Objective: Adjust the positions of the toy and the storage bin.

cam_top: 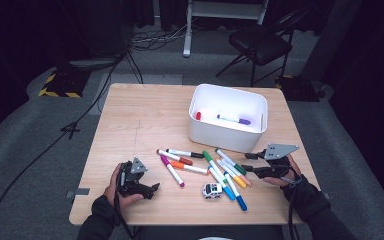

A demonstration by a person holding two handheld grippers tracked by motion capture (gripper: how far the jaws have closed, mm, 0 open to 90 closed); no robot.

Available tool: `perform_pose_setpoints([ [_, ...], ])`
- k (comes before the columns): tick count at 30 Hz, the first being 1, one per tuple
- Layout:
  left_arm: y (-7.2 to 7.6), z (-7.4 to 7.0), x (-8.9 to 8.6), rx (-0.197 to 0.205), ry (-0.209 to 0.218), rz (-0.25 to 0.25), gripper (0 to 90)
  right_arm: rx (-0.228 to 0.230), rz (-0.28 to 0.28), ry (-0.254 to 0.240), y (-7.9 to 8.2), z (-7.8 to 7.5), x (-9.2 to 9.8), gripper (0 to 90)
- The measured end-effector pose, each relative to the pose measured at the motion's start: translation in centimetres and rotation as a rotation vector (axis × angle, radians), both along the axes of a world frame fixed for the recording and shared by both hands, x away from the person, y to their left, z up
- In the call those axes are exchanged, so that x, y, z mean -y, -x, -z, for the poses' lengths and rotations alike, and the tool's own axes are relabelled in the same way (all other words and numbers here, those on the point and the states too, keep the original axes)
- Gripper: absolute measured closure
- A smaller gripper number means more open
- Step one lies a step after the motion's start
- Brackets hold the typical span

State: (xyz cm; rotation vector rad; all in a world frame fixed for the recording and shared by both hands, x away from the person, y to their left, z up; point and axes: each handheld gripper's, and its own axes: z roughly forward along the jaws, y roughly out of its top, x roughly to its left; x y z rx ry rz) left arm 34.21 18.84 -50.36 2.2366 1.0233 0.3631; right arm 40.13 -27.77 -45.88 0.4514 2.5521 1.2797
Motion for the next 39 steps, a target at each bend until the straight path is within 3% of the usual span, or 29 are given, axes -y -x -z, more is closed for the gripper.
perform_pose_setpoints([
  [6, 0.0, 0.0, 0.0, 0.0, 0.0, 0.0, 0.3, -0.043, 0.038, 0.034, -1.3, 2.3, -0.8, 54.7],
  [17, 0.0, 0.0, 0.0, 0.0, 0.0, 0.0, 0.3, -0.061, 0.058, 0.043, -2.6, 3.6, -1.4, 56.2],
  [21, 0.0, 0.0, 0.0, 0.0, 0.0, 0.001, 0.3, -0.098, 0.07, 0.064, -3.0, 4.0, -2.0, 57.3],
  [25, 0.0, 0.0, 0.0, 0.0, 0.0, 0.0, 0.3, -0.123, 0.079, 0.029, -3.4, 4.2, -2.0, 63.5],
  [29, 0.0, 0.0, 0.0, 0.002, 0.0, 0.002, 0.3, -0.103, 0.081, 0.031, -3.6, 4.3, -1.7, 73.4],
  [39, 0.0, 0.0, 0.0, 0.0, 0.0, 0.001, 0.3, -0.102, 0.097, 0.02, -3.5, 4.3, -1.1, 74.7],
])
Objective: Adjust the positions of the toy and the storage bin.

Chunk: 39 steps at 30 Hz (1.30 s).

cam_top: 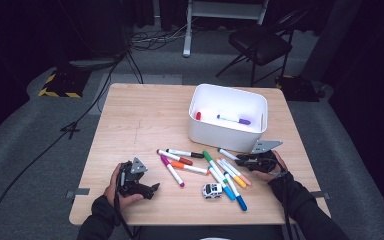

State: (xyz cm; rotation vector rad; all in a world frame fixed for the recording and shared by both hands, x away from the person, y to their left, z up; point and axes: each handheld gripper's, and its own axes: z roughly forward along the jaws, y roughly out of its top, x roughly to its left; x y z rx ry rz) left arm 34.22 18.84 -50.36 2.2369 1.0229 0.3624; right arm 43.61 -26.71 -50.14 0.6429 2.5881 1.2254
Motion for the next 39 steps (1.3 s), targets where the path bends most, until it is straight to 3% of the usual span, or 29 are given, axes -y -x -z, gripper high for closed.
perform_pose_setpoints([
  [9, 0.0, 0.0, 0.0, 0.0, 0.0, 0.0, 0.3, 0.037, -0.004, -0.04, 0.8, -1.3, 0.6, 74.8],
  [15, 0.0, 0.0, 0.0, 0.0, 0.0, 0.0, 0.3, 0.093, -0.046, -0.074, 1.6, -3.3, 1.1, 74.8],
  [22, 0.0, 0.0, 0.0, 0.0, -0.001, 0.0, 0.3, 0.114, -0.1, -0.081, 2.4, -5.0, 0.7, 74.8],
  [27, 0.0, 0.0, 0.0, 0.0, 0.0, 0.0, 0.3, 0.14, -0.146, -0.115, 3.0, -7.0, 0.3, 74.8],
  [39, 0.0, 0.0, 0.0, 0.0, 0.0, 0.0, 0.3, 0.207, -0.22, -0.11, 3.2, -11.7, -0.4, 74.8],
])
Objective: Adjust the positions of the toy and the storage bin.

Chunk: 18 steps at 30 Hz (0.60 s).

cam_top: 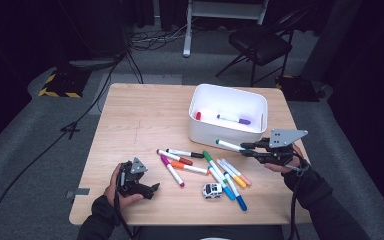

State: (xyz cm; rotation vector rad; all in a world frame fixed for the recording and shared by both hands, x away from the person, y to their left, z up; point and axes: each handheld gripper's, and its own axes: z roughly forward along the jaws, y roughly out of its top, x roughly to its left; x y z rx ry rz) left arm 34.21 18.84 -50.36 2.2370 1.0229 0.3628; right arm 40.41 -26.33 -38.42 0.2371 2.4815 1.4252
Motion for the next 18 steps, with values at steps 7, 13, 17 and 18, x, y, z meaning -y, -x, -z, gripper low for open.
perform_pose_setpoints([
  [7, 0.0, 0.0, 0.0, 0.0, 0.0, 0.0, 0.3, 0.034, 0.011, -0.017, -0.7, -2.8, 0.3, 74.8],
  [13, 0.0, 0.0, 0.0, 0.0, 0.001, 0.001, 0.3, 0.065, 0.027, -0.012, -1.5, -5.0, 1.0, 74.8],
  [17, 0.0, 0.0, 0.0, 0.0, 0.0, 0.0, 0.3, 0.061, 0.035, -0.033, -2.3, -5.9, 1.4, 74.8],
  [18, 0.0, 0.0, 0.0, 0.0, 0.0, 0.0, 0.3, 0.058, 0.037, -0.035, -2.4, -6.0, 1.4, 74.8],
])
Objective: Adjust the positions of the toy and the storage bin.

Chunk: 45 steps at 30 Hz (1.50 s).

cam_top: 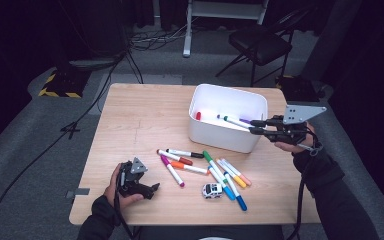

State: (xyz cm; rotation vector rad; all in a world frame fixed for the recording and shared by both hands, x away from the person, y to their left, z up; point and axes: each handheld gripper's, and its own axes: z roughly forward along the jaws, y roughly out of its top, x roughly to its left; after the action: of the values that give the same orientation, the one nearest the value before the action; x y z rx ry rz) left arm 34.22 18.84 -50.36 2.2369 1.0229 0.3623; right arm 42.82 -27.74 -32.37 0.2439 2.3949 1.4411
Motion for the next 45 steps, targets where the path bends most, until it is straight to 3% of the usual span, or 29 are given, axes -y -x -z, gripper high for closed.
perform_pose_setpoints([
  [20, 0.0, 0.0, 0.0, 0.0, 0.0, 0.0, 0.3, -0.018, 0.083, 0.038, -5.0, -1.7, -1.3, 74.8],
  [45, 0.0, 0.0, 0.0, 0.003, 0.0, 0.002, 0.3, -0.097, 0.167, 0.159, -8.8, 1.5, -3.1, 74.8],
])
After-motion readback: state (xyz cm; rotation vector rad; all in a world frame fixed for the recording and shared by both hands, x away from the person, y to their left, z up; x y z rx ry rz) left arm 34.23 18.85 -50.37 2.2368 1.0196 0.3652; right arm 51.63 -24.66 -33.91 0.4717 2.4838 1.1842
